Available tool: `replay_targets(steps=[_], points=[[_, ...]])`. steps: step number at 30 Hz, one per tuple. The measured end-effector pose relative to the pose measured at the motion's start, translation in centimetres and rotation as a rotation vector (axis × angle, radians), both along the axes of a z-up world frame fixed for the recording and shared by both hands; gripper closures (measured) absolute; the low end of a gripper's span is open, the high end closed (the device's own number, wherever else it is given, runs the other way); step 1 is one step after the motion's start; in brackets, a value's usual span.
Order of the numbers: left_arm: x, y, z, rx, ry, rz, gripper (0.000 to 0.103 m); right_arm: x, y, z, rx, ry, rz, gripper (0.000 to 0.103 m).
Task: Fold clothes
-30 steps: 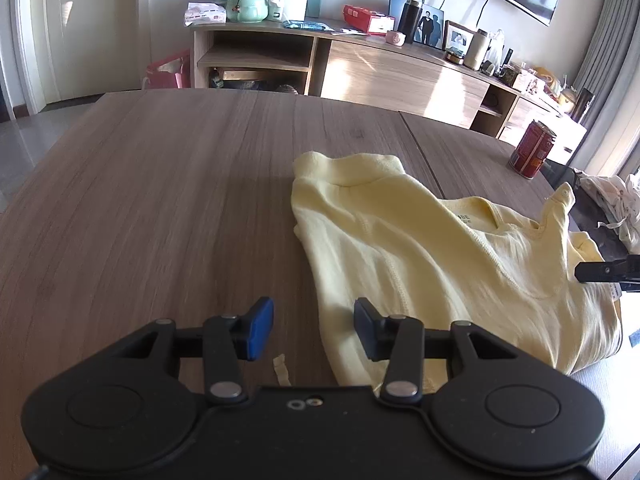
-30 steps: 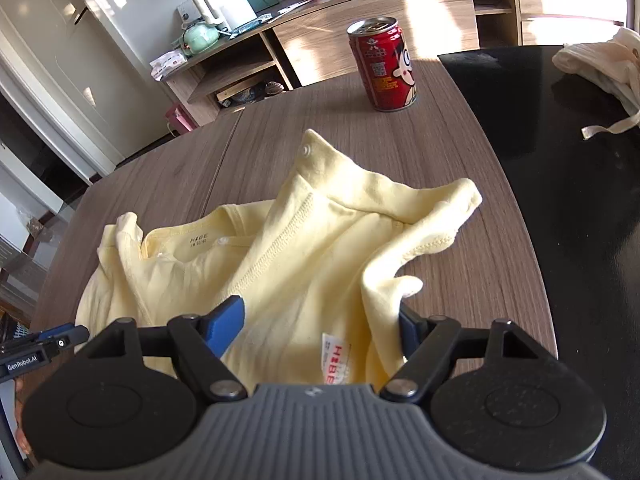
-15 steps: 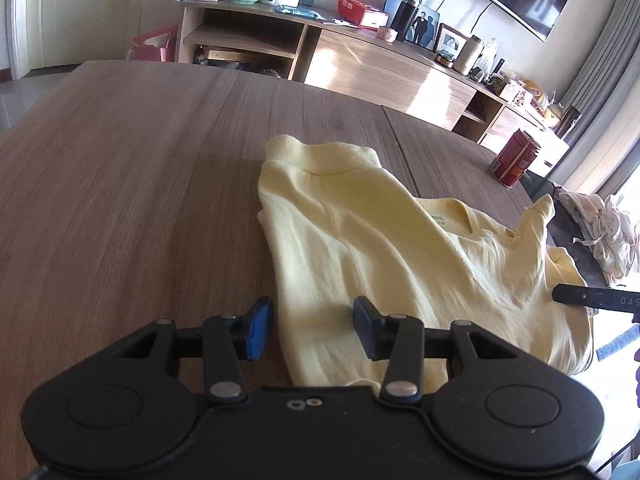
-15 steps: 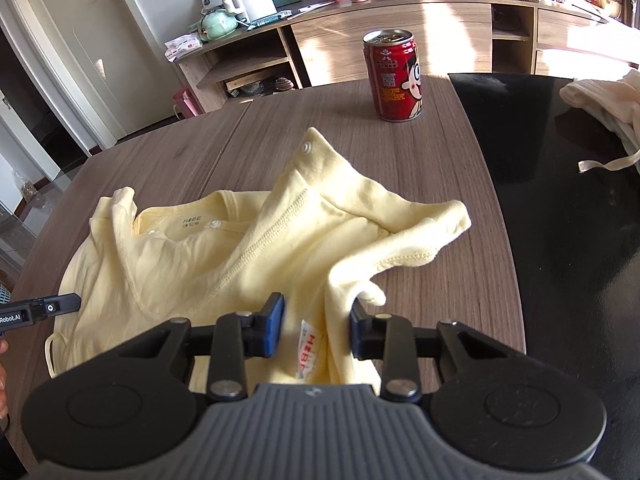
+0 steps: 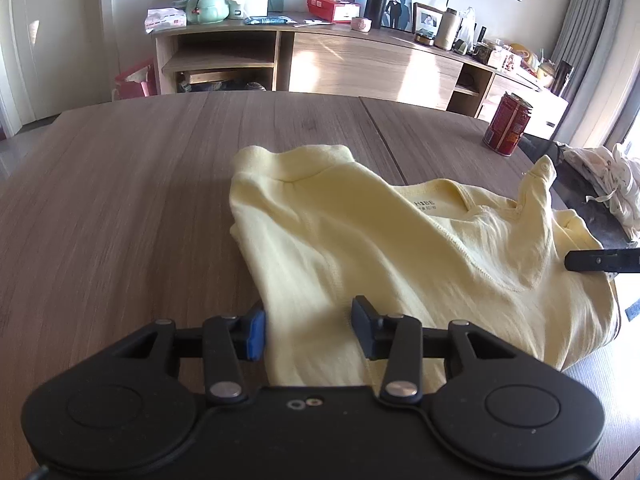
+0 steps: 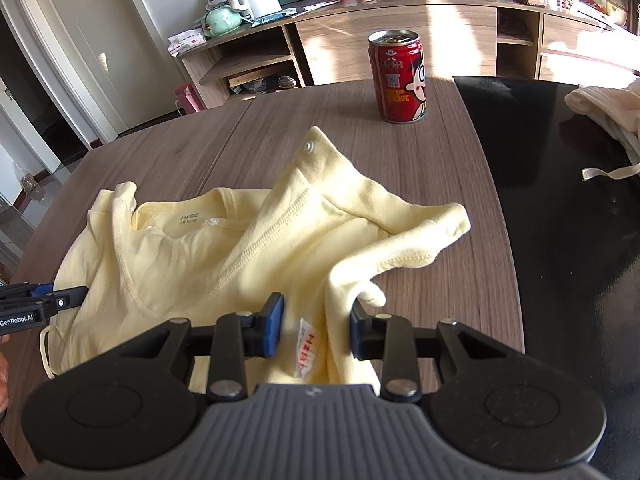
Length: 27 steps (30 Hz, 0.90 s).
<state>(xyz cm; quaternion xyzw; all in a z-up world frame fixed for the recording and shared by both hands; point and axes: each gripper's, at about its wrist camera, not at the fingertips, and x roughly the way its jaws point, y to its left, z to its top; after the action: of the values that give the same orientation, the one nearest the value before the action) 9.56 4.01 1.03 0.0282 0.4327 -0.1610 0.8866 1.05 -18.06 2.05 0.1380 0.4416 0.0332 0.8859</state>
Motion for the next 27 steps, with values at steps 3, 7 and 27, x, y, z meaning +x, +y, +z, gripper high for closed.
replay_targets(steps=[3, 7, 27], points=[[-0.1, -0.2, 0.0, 0.008, -0.008, -0.006, 0.061, 0.1, 0.1, 0.0, -0.005, -0.003, 0.003, 0.067], [-0.5, -0.7, 0.0, 0.041, -0.028, -0.023, 0.062, 0.1, 1.1, 0.3, -0.060, -0.031, 0.047, 0.074], [0.4, 1.4, 4.6, -0.234, -0.075, -0.024, 0.095, 1.4, 6.4, 6.2, -0.133, -0.230, 0.238, 0.089]])
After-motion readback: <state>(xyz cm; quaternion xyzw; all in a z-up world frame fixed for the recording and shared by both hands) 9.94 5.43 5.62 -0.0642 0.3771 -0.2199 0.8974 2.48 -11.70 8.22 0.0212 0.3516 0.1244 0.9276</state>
